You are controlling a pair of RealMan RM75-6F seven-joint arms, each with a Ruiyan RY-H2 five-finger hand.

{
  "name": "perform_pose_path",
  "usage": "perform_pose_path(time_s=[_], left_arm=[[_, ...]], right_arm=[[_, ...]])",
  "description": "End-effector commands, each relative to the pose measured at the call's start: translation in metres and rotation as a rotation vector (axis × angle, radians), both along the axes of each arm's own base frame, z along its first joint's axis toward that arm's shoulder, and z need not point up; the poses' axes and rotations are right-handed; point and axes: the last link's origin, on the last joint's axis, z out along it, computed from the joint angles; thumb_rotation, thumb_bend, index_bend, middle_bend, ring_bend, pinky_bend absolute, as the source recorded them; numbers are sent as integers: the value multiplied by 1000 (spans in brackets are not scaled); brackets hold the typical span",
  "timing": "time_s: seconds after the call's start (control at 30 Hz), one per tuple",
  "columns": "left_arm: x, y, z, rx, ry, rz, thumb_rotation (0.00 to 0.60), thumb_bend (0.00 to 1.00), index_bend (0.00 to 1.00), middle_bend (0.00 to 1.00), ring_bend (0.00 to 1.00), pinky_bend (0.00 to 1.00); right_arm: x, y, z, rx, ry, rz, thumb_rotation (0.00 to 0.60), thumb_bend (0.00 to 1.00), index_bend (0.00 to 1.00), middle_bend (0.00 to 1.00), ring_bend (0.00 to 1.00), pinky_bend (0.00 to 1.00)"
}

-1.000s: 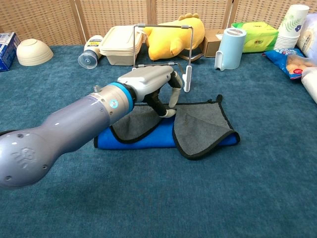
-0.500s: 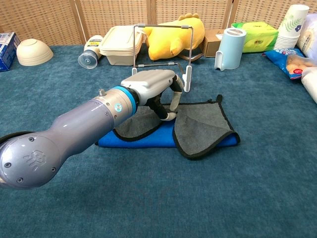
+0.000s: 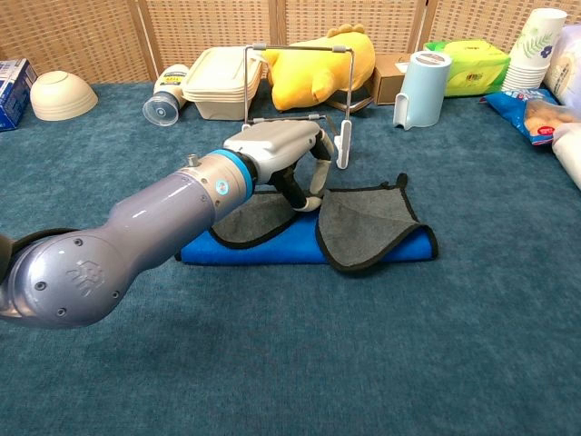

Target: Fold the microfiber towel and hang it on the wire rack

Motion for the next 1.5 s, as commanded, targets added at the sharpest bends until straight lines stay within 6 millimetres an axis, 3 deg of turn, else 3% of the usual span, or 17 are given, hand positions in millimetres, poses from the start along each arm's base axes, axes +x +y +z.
perform_pose_path(time_s=[0.03,0.37,0.63,0.77,1.13,1.5], left_arm=[[2,0,-2,-6,-3,0,600,430,606,193,0,0],[-2,-2,-6,-3,21,-8,600,429,513,169,0,0],[-7,-4,-4,-3,29,0,600,414,91,30,0,0],[-5,-2,0,13,12,-2,600,393,4,1,0,0],[-3,-9,19,15,-90,-4,600,388,2,0,0,0],[-29,-31,56,0,-65,-60,600,387,108,4,0,0]], right_arm=[[0,1,0,-1,1,-1,600,312,101,37,0,0],[0,2,1,-4,1,-2,600,313,100,37,0,0],[0,2,1,-2,0,0,600,312,100,38,0,0],[1,2,1,-3,0,3,600,313,101,39,0,0],[4,0,0,0,2,13,600,313,100,39,0,0],[9,-7,-7,29,-1,33,600,315,101,39,0,0]])
